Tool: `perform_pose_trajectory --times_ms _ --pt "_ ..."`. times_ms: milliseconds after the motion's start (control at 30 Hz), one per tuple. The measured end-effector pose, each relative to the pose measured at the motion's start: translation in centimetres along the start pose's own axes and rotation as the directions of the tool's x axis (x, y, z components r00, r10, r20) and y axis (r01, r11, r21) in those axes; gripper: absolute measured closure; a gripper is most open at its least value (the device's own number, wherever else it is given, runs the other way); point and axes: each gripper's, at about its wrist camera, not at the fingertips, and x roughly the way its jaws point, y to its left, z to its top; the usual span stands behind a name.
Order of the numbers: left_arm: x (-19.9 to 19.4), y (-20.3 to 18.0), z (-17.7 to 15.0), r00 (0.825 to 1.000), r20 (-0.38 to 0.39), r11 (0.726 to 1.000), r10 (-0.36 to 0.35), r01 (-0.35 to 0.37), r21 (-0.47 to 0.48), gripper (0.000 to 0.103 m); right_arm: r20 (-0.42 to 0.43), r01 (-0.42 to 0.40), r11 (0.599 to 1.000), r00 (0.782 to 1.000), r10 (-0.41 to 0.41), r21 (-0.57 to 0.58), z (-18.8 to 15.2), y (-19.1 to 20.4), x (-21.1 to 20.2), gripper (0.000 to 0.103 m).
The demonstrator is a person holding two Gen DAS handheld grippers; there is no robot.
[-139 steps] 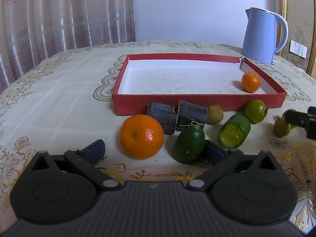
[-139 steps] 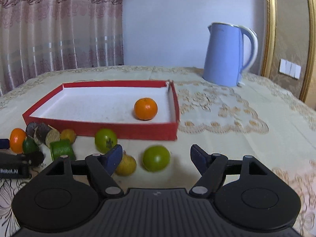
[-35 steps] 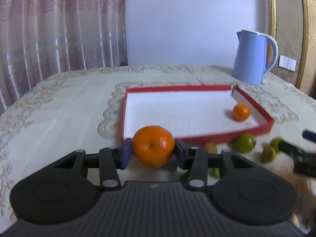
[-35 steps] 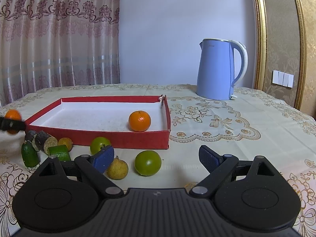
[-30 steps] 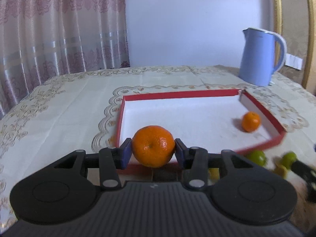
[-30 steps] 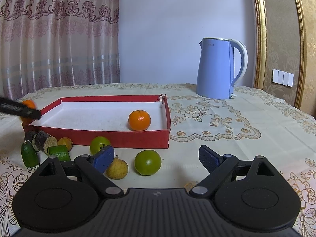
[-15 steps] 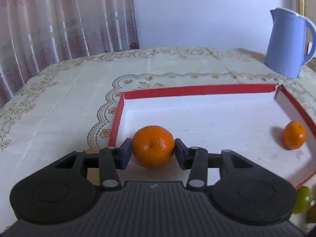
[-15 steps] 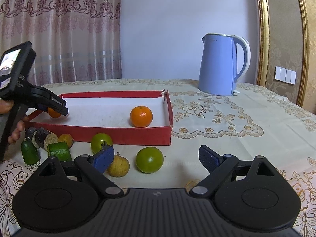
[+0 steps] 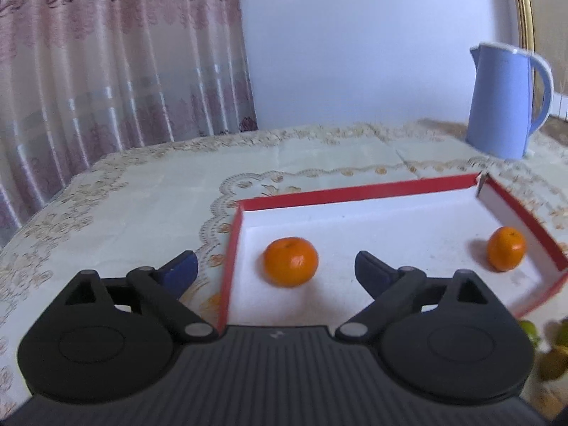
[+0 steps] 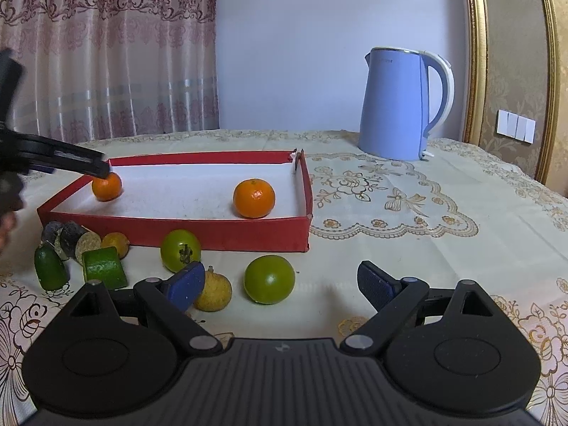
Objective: Organize fruits
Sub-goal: 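Release the mandarin into the tray and withdraw the left gripper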
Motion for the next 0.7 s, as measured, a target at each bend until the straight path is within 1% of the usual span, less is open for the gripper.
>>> perform_pose_trajectory --times_ms 67,100,133,267,433,533,700 --pt "-2.1 1.0 -0.7 1.0 0.017 0.999 -0.004 0.004 -0.041 0.002 0.006 0.001 1.0 1.0 -0.001 0.001 0.0 0.0 -0.1 0.01" --pt "-3.0 1.4 -1.1 1.0 0.022 0.998 -0.017 0.018 -0.062 0.0 0.005 0.004 1.0 1.0 -0.004 0.001 0.0 0.0 -0.1 0.01" --pt "-3.9 1.9 -1.7 0.999 0.022 0.996 -0.033 0.035 -0.086 0.0 0.004 0.007 1.0 1.0 -0.007 0.002 0.0 0.0 0.0 0.01" --pt "-6.4 2.8 -4.7 0.998 -0.016 0.99 -0.058 0.055 -0.131 0.0 0.007 0.007 1.0 1.0 -0.007 0.003 0.0 -0.1 0.0 0.01" --pt "-7.1 2.8 -7.6 0.997 -0.071 0.994 -0.025 0.017 -0.11 0.0 0.009 0.01 1.0 1.0 -0.01 0.007 0.0 -0.1 0.0 0.01" --pt "-7.1 3.0 -8.5 0.994 -0.101 0.993 -0.04 0.029 -0.111 0.0 0.005 0.011 1.0 1.0 -0.011 0.007 0.0 -0.1 0.0 0.01" --pt "-7.0 2.7 -9.4 0.994 -0.109 0.997 -0.02 0.012 -0.074 0.0 -0.001 0.015 1.0 1.0 -0.015 0.007 0.0 -0.1 0.1 0.01"
